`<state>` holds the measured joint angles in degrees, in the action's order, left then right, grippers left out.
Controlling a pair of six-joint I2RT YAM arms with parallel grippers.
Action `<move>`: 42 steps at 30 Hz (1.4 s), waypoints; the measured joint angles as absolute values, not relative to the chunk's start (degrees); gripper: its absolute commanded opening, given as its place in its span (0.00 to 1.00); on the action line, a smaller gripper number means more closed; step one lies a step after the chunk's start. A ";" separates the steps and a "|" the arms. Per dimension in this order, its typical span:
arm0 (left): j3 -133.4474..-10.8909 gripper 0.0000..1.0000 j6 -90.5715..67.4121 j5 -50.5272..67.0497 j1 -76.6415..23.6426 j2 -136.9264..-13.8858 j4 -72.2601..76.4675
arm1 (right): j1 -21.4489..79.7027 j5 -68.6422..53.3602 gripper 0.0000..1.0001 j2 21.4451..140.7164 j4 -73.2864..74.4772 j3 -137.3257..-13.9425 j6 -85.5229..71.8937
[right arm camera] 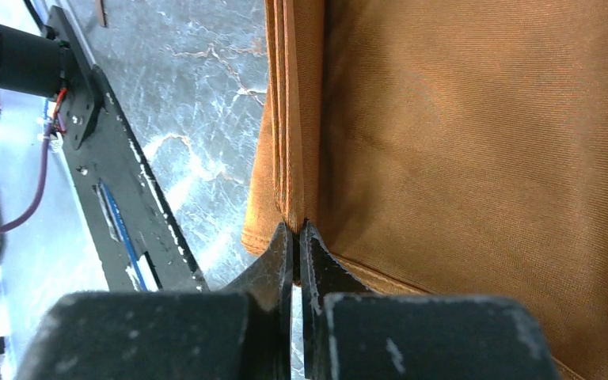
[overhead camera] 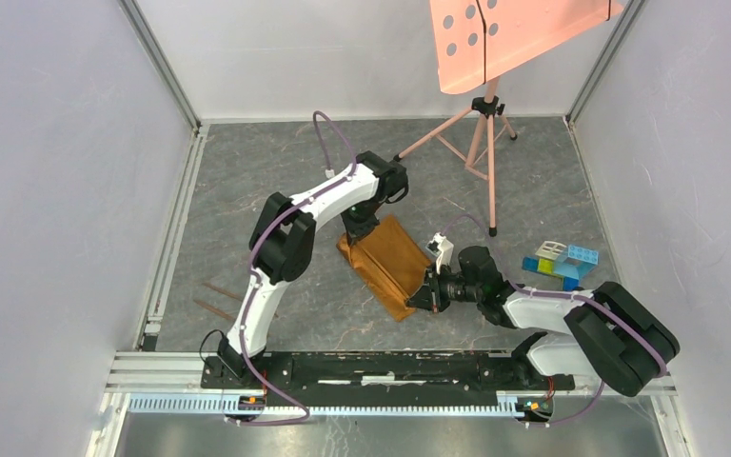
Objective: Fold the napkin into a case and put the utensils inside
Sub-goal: Fold the lower triangle-folded napkin at the center of the board.
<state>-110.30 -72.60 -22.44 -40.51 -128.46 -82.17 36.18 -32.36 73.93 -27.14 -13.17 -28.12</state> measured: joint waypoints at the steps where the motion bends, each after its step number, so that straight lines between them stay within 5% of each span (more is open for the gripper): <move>1: -111.31 0.02 -72.60 -22.44 -40.62 -129.36 -82.54 | 36.12 -32.14 0.00 73.95 -26.83 -13.17 -27.68; 14: -118.24 0.12 -67.57 -23.88 -42.78 -134.23 -81.65 | 35.81 -30.74 0.00 75.26 -25.41 -13.17 -24.97; 26: -118.28 0.56 -58.17 -23.33 -42.04 -134.47 -75.64 | 35.57 -30.55 0.00 75.29 -24.58 -13.17 -24.99; 29: -115.74 0.76 -54.68 -20.82 -41.82 -132.27 -71.70 | 35.57 -30.44 0.00 75.29 -24.14 -13.39 -24.99; 31: -111.66 0.99 -51.83 -18.22 -41.80 -128.51 -67.94 | 35.59 -30.37 0.00 75.29 -23.99 -13.43 -24.99; 35: -103.07 1.00 -46.70 -11.79 -41.50 -117.78 -60.45 | 35.59 -29.91 0.05 75.26 -23.18 -13.78 -24.99; 37: -99.77 0.92 -45.12 -9.28 -41.23 -112.97 -57.01 | 35.59 -29.69 0.18 75.20 -22.87 -13.91 -24.95; 42: -86.35 0.49 -43.05 -2.46 -38.17 -101.86 -46.52 | 35.66 -28.99 0.54 73.63 -19.73 -15.25 -23.64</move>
<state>-86.35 -43.05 -2.46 -38.17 -101.86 -46.52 35.66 -28.99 73.63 -19.73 -15.25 -23.64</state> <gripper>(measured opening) 0.707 0.384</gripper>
